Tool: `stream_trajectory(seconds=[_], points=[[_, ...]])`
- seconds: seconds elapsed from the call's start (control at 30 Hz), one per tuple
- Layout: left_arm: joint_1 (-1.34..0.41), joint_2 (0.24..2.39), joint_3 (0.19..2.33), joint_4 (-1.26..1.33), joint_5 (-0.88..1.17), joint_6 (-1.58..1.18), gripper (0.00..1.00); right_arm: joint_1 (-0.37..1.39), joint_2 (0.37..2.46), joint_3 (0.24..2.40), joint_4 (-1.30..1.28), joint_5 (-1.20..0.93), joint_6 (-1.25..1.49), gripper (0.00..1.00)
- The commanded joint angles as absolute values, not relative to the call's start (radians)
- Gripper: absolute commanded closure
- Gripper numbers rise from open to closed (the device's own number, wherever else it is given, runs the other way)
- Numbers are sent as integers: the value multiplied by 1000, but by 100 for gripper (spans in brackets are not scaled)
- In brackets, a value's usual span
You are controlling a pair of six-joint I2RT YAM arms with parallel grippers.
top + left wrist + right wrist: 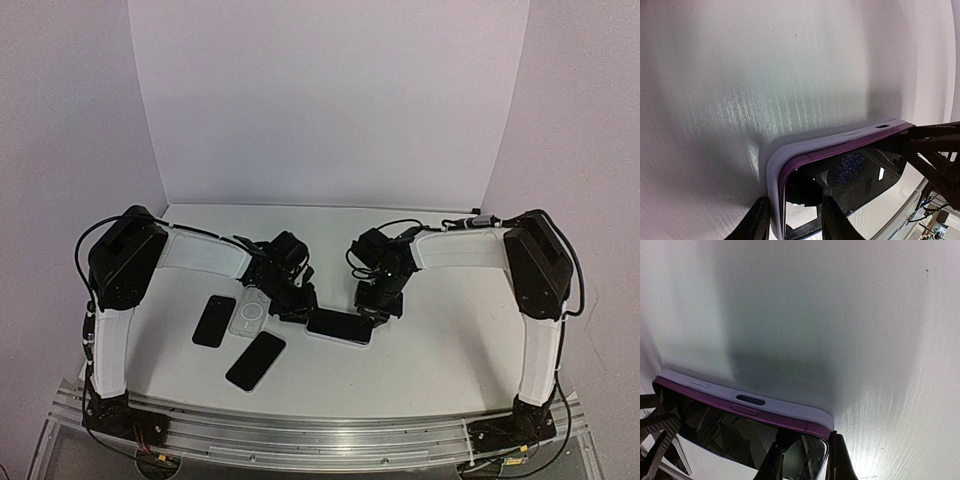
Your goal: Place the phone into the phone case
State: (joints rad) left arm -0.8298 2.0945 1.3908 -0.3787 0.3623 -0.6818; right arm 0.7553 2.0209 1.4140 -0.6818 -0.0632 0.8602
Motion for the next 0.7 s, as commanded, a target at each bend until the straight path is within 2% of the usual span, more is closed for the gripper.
stream_trajectory(seconds=[0.0, 0.07, 0.67], points=[[-864, 2163, 1361, -323, 419, -692, 65, 839, 2104, 1453, -544, -232, 874, 98], [-866, 2169, 1371, -349, 385, -681, 65, 849, 2135, 1460, -537, -255, 883, 100], [-870, 2236, 1409, -564, 162, -654, 67, 910, 2346, 1428, -549, -316, 878, 100]])
